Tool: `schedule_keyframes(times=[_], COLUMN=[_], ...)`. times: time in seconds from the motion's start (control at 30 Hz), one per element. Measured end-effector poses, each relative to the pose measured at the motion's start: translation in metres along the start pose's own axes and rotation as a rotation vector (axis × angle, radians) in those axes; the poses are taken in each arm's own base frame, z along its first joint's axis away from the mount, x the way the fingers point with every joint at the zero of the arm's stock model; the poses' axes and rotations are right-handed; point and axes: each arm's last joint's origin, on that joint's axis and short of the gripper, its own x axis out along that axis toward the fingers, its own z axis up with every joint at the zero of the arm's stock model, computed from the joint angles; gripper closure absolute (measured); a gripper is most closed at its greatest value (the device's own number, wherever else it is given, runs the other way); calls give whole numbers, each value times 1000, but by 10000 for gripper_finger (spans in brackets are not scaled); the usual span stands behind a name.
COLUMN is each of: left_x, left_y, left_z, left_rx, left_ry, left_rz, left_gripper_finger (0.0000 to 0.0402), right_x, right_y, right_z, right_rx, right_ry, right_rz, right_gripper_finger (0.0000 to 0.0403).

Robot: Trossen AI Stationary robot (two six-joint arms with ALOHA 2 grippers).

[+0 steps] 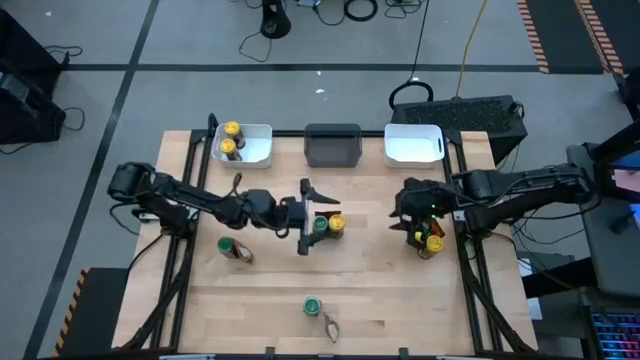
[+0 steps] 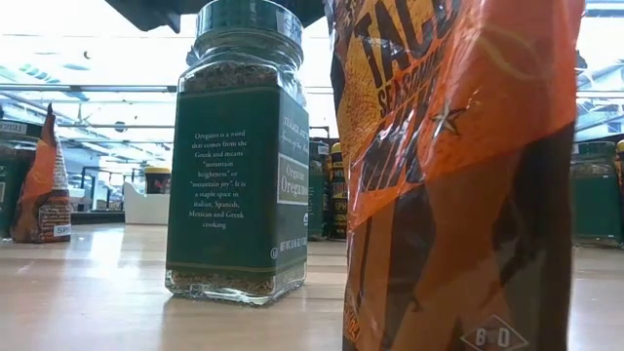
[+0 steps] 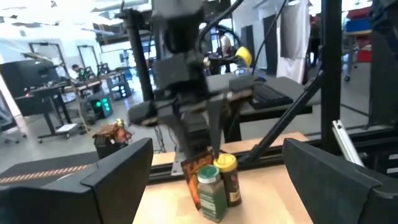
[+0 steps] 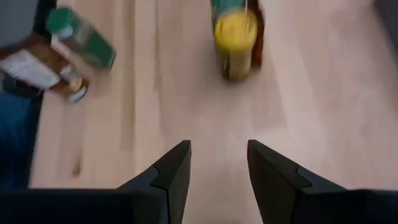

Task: Sort spices by type
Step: Put the right yellow seasoning bottle into the left white bin

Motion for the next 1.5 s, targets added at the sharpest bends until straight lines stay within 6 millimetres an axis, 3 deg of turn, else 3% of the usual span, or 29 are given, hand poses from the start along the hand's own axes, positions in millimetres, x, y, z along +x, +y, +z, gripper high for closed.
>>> schedule_keyframes(times=[0.17,0.53,0.8,1.07,1.23,1.5], left_x=[2,2,2,2,2,2], left_y=[4,5,5,4,4,4], left_z=[-4,-5,-5,-7,-7,-7], left_rx=[-10,-26,-26,-21,-18,-19], left_ry=[3,7,11,29,30,30], left_rz=[56,51,47,44,44,44], left_gripper_finger=[43,43,43,43,43,43], right_x=[-15,-24,-24,0,4,5], right_y=[9,19,21,15,14,12], right_z=[-16,-45,-48,-66,-69,-68], right_rx=[158,414,369,296,264,234], right_ry=[189,500,513,553,560,525], right_rz=[-34,-60,-64,-97,-91,-138], right_gripper_finger=[261,261,236,147,103,95])
